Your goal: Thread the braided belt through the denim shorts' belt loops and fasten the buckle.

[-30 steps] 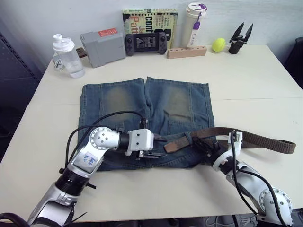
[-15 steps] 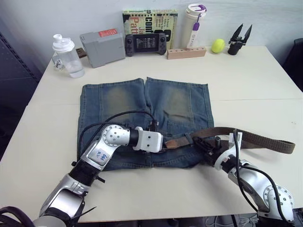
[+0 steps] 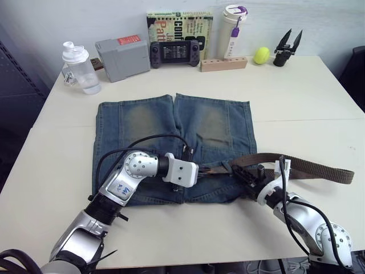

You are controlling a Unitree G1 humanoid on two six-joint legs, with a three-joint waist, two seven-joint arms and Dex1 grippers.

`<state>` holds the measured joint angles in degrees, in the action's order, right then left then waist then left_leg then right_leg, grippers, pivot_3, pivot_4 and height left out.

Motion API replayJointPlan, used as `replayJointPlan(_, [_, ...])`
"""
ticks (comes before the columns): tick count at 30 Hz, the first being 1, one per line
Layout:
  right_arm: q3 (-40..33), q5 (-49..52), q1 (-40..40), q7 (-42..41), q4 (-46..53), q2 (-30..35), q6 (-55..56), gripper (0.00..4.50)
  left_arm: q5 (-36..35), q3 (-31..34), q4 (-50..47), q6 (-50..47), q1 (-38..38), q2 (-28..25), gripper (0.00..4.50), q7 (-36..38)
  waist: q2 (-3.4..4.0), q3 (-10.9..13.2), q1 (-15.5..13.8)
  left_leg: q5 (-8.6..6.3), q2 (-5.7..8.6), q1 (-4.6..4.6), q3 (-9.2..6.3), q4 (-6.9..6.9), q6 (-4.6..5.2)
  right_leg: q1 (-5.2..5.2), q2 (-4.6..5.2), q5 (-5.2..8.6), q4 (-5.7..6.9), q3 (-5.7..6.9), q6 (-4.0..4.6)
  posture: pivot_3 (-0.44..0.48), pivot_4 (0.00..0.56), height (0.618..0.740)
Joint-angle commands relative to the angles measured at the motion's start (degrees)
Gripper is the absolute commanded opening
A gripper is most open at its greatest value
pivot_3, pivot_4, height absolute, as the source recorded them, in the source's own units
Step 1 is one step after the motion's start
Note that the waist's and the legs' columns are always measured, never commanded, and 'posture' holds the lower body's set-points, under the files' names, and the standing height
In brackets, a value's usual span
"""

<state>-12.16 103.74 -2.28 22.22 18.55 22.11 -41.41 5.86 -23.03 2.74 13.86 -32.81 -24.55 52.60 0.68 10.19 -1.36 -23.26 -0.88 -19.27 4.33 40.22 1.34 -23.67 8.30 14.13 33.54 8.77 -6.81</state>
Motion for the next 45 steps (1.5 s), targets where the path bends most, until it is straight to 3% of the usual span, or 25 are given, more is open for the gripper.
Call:
replayJointPlan(1, [-0.02, 0.91, -0.84, 1.2, 0.97, 1.55, -0.69, 0.0, 0.05, 0.53, -0.72, 0.2, -1.4, 0.81, 0.05, -0.66, 0.0, 0.0, -0.03, 0.0, 0.0, 0.0, -0.02, 0.0, 0.0, 0.0, 0.01, 0.0, 0.0, 0.0, 0.0, 0.0, 0.15, 0.722])
replayJointPlan(4, [-3.02, 3.68, -1.3, -0.61, 2.58, 6.08, -2.0, 1.05, -2.21, 1.03, -1.08, -3.77, -2.74, 2.17, 0.0, 0.38, 0.02, 0.01, -0.31, 0.01, 0.01, -0.06, -0.05, 0.03, 0.04, 0.0, 0.11, 0.0, 0.01, 0.06, 0.0, 0.0, 0.15, 0.722])
replayJointPlan(10, [-8.98, 5.69, -3.5, -11.77, 5.49, 15.9, -6.34, 3.78, -3.28, 0.65, -0.31, -5.5, -4.24, 3.22, 0.0, 2.07, 0.07, 0.04, -0.31, 0.0, 0.05, -0.21, -0.05, 0.15, 0.14, 0.02, 0.22, -0.02, -0.01, 0.19, -0.04, 0.0, 0.15, 0.722])
replayJointPlan(11, [-10.0, 4.01, -4.24, -14.94, 6.59, 18.28, -7.8, 4.4, -3.54, 0.73, -0.34, -5.86, -4.25, 3.33, 0.0, 2.3, 0.07, 0.04, -0.3, 0.0, 0.08, -0.21, -0.04, 0.15, 0.16, 0.02, 0.22, -0.02, -0.02, 0.19, -0.04, 0.0, 0.15, 0.722])
replayJointPlan(17, [-14.81, -18.87, -10.84, -43.74, 19.17, 30.31, -8.24, 4.4, -5.64, 2.05, -2.53, -8.88, -3.84, 2.59, 0.0, 4.31, 0.09, 0.06, -0.46, -0.01, 0.12, -0.25, -0.1, 0.15, 0.17, 0.03, 0.17, -0.02, -0.06, 0.26, -0.03, 0.0, 0.15, 0.722])
replayJointPlan(21, [-9.82, -42.57, -15.67, -56.29, 25.11, 36.68, 0.25, 4.4, -7.5, 3.8, -4.84, -11.29, -4.3, 0.76, 0.0, 5.66, 0.02, 0.08, -0.51, -0.01, 0.2, -0.26, -0.47, 0.19, 0.17, 0.03, 0.18, -0.03, -0.07, 0.23, -0.05, 0.0, 0.15, 0.722])
replayJointPlan(25, [3.14, -66.77, -17.47, -59.43, 22.57, 41.64, 10.69, 4.4, -8.92, 5.1, -8.65, -13.35, -3.32, -1.69, 0.0, 6.77, -0.04, 0.11, -0.59, -0.01, 0.23, -0.21, -0.53, 0.25, 0.17, 0.12, 0.18, -0.03, -0.08, 0.25, -0.06, 0.0, 0.15, 0.722])
replayJointPlan(34, [15.18, -96.5, -11.77, -60.39, 13.6, 40.28, 28.55, 4.4, -10.32, 8.03, -15.61, -15.51, 1.82, -6.32, 0.0, 6.08, -0.06, 0.12, -0.16, 0.0, 0.21, -0.22, -0.53, 0.34, 0.12, 0.16, 0.15, -0.03, -0.08, 0.32, -0.07, 0.0, 0.15, 0.722])
replayJointPlan(37, [17.52, -101.67, -10.21, -59.34, 11.0, 38.1, 30.95, 3.58, -10.54, 8.81, -17.52, -16.38, 3.53, -6.81, 0.0, 5.4, -0.24, 0.09, -0.16, 0.02, 0.17, -0.16, -0.55, 0.35, 0.06, 0.24, 0.12, -0.03, -0.09, 0.37, -0.07, 0.0, 0.15, 0.722])
replayJointPlan(44, [17.56, -107.33, -7.0, -57.09, 6.68, 32.99, 29.24, 0.29, -9.25, 9.2, -19.66, -15.23, 5.62, -8.22, 0.0, 3.89, -0.33, 0.04, -0.16, 0.01, 0.15, -0.09, -0.62, 0.46, 0.05, 0.37, 0.14, -0.03, -0.07, 0.35, -0.07, 0.0, 0.15, 0.722])
replayJointPlan(45, [17.02, -107.95, -6.6, -56.78, 5.78, 32.61, 29.19, 0.04, -9.02, 9.05, -19.8, -14.91, 5.77, -8.25, 0.0, 3.66, -0.33, 0.04, -0.15, 0.01, 0.14, -0.08, -0.62, 0.46, 0.05, 0.37, 0.14, -0.03, -0.07, 0.34, -0.07, 0.0, 0.15, 0.722])
